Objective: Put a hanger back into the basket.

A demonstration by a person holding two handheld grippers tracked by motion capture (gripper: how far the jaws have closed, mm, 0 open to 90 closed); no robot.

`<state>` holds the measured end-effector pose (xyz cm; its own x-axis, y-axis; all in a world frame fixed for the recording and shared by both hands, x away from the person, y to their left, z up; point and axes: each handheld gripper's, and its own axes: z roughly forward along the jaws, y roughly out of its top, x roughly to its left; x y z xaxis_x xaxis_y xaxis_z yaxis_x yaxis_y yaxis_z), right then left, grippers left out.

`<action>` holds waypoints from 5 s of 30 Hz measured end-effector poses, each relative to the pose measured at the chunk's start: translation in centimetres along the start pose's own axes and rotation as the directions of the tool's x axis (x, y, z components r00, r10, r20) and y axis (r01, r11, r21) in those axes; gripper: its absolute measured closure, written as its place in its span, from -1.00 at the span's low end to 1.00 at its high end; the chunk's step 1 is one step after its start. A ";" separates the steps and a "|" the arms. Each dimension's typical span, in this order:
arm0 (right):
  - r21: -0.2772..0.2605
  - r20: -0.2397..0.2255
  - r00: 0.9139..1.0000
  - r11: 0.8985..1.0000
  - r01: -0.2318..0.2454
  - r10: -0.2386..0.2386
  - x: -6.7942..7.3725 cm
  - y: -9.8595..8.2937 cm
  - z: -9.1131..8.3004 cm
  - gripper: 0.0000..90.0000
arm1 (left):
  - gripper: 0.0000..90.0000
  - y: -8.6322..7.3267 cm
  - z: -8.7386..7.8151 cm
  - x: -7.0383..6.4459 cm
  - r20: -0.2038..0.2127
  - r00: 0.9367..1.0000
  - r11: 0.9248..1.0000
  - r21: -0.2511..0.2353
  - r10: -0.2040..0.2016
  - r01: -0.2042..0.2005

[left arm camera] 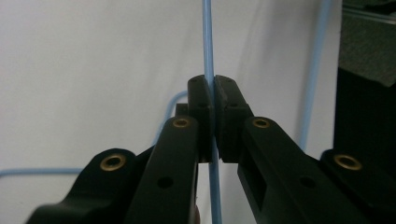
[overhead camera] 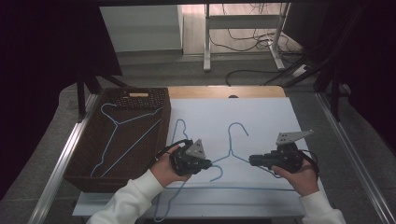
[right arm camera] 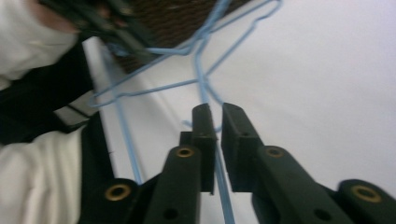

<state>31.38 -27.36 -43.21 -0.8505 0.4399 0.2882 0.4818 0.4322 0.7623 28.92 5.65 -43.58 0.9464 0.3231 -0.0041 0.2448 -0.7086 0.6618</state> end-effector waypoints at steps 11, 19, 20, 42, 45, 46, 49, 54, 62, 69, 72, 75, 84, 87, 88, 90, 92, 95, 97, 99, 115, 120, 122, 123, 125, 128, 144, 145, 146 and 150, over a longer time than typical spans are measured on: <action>-0.159 0.081 0.996 0.987 -0.033 0.046 -1.2 -1.1 -0.2 -0.27 | 0.93 -1.2 -3.4 0.1 0.041 0.993 0.989 -0.097 -0.111 0.114; -0.289 0.131 0.983 0.954 -0.084 0.126 -1.5 -2.2 -3.0 -0.50 | 0.94 -1.2 -5.0 -0.6 0.070 0.985 0.971 -0.174 -0.155 0.165; -0.283 0.136 0.983 0.955 -0.084 0.127 -1.6 -2.4 -3.1 -0.51 | 0.94 -1.3 -5.4 -0.6 0.072 0.985 0.968 -0.187 -0.156 0.167; -0.186 0.204 0.974 0.981 -0.063 0.101 -1.9 -3.0 -1.0 -0.66 | 0.94 -2.8 -12.5 0.6 -0.006 0.971 0.909 -0.352 -0.240 0.222; -0.161 0.215 0.973 0.986 -0.050 0.085 -1.8 -3.0 -0.5 -0.67 | 0.94 -3.4 -13.5 1.0 -0.024 0.967 0.903 -0.364 -0.255 0.230; -0.154 0.214 0.973 0.987 -0.051 0.084 -1.8 -3.1 -0.3 -0.67 | 0.94 -3.6 -13.9 1.1 -0.030 0.964 0.900 -0.367 -0.263 0.234; -0.129 0.232 0.970 0.991 -0.040 0.069 -1.7 -3.2 0.2 -0.67 | 0.94 -4.3 -14.9 1.5 -0.047 0.960 0.892 -0.385 -0.275 0.237; -0.108 0.237 0.969 0.993 -0.041 0.066 -1.6 -3.3 0.7 -0.68 | 0.94 -5.7 -16.4 1.9 -0.067 0.947 0.874 -0.411 -0.313 0.259; -0.099 0.238 0.969 0.994 -0.036 0.059 -1.6 -3.3 1.0 -0.68 | 0.94 -7.7 -18.2 2.9 -0.102 0.928 0.856 -0.432 -0.358 0.283; -0.080 0.244 0.968 0.996 -0.034 0.052 -1.6 -3.5 1.2 -0.69 | 0.94 -10.1 -19.5 4.3 -0.129 0.898 0.828 -0.459 -0.420 0.322; -0.067 0.252 0.967 0.997 -0.030 0.046 -1.6 -3.4 1.3 -0.69 | 0.94 -11.0 -20.1 4.9 -0.144 0.884 0.816 -0.471 -0.445 0.334; -0.063 0.250 0.967 0.997 -0.033 0.048 -1.6 -3.5 1.5 -0.69 | 0.94 -11.9 -20.5 5.5 -0.162 0.869 0.809 -0.475 -0.468 0.347; -0.052 0.255 0.966 0.998 -0.026 0.038 -1.6 -3.5 1.8 -0.69 | 0.94 -14.0 -20.5 7.4 -0.182 0.835 0.789 -0.478 -0.519 0.386; -0.050 0.253 0.967 0.998 -0.027 0.039 -1.6 -3.6 1.8 -0.69 | 0.94 -14.5 -20.7 7.8 -0.190 0.829 0.786 -0.480 -0.525 0.388; -0.048 0.254 0.966 0.998 -0.027 0.039 -1.6 -3.6 1.9 -0.69 | 0.94 -14.6 -20.7 7.9 -0.190 0.828 0.784 -0.483 -0.528 0.389; -0.047 0.254 0.967 0.998 -0.029 0.040 -1.6 -3.7 1.9 -0.69 | 0.94 -14.9 -20.8 8.2 -0.191 0.822 0.780 -0.484 -0.537 0.397; -0.047 0.254 0.966 0.998 -0.029 0.040 -1.6 -3.7 1.9 -0.69 | 0.94 -15.3 -20.8 8.5 -0.195 0.816 0.777 -0.483 -0.545 0.404; -0.046 0.255 0.966 0.999 -0.030 0.041 -1.7 -3.7 1.9 -0.69 | 0.94 -16.1 -20.9 8.9 -0.200 0.803 0.769 -0.485 -0.561 0.416; -0.046 0.256 0.966 0.998 -0.031 0.042 -1.7 -3.7 1.9 -0.69 | 0.94 -16.8 -21.1 9.1 -0.200 0.795 0.760 -0.493 -0.573 0.423; -0.045 0.257 0.966 0.999 -0.031 0.041 -1.7 -3.7 1.9 -0.69 | 0.94 -17.6 -21.3 9.3 -0.201 0.785 0.749 -0.504 -0.587 0.430; -0.042 0.262 0.964 0.999 -0.027 0.037 -1.6 -3.7 1.9 -0.69 | 0.94 -19.8 -20.0 10.0 -0.209 0.749 0.732 -0.486 -0.629 0.478; -0.047 0.260 0.965 0.998 -0.032 0.043 -1.7 -3.7 1.8 -0.69 | 0.94 -20.1 -19.4 9.9 -0.217 0.743 0.740 -0.452 -0.633 0.498; -0.050 0.260 0.965 0.998 -0.028 0.040 -1.7 -3.6 1.8 -0.69 | 0.94 -20.2 -19.2 9.9 -0.209 0.745 0.740 -0.445 -0.633 0.504; -0.051 0.261 0.965 0.998 -0.026 0.039 -1.6 -3.6 1.8 -0.69 | 0.94 -20.1 -19.0 9.8 -0.205 0.749 0.743 -0.439 -0.631 0.506; -0.056 0.262 0.964 0.998 -0.028 0.041 -1.6 -3.6 1.7 -0.69 | 0.93 -20.1 -18.7 9.6 -0.214 0.753 0.755 -0.418 -0.622 0.506; -0.072 0.272 0.961 0.997 -0.040 0.059 -1.7 -3.5 1.4 -0.69 | 0.93 -20.4 -18.2 9.7 -0.214 0.744 0.750 -0.406 -0.633 0.522; -0.060 0.274 0.960 0.997 -0.045 0.060 -2.0 -3.4 1.9 -0.69 | -0.35 -18.6 -19.3 8.0 -0.399 0.679 0.778 -0.439 -0.617 0.449; -0.053 0.274 0.960 0.998 -0.042 0.055 -1.9 -3.4 2.1 -0.69 | -0.36 -18.3 -19.3 7.7 -0.394 0.688 0.783 -0.438 -0.609 0.442; -0.046 0.272 0.961 0.998 -0.038 0.049 -1.9 -3.4 2.2 -0.70 | -0.36 -17.9 -19.3 7.4 -0.382 0.704 0.788 -0.437 -0.599 0.434; -0.025 0.267 0.963 0.999 -0.027 0.033 -1.8 -3.4 2.8 -0.70 | -0.40 -16.3 -18.6 6.4 -0.353 0.746 0.808 -0.422 -0.565 0.412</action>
<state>31.82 -27.43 -47.92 -0.7473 0.6478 0.1483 0.4995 0.4004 0.7683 27.06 30.95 -40.45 0.4931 0.8627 -0.1124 0.4989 -0.1746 0.8489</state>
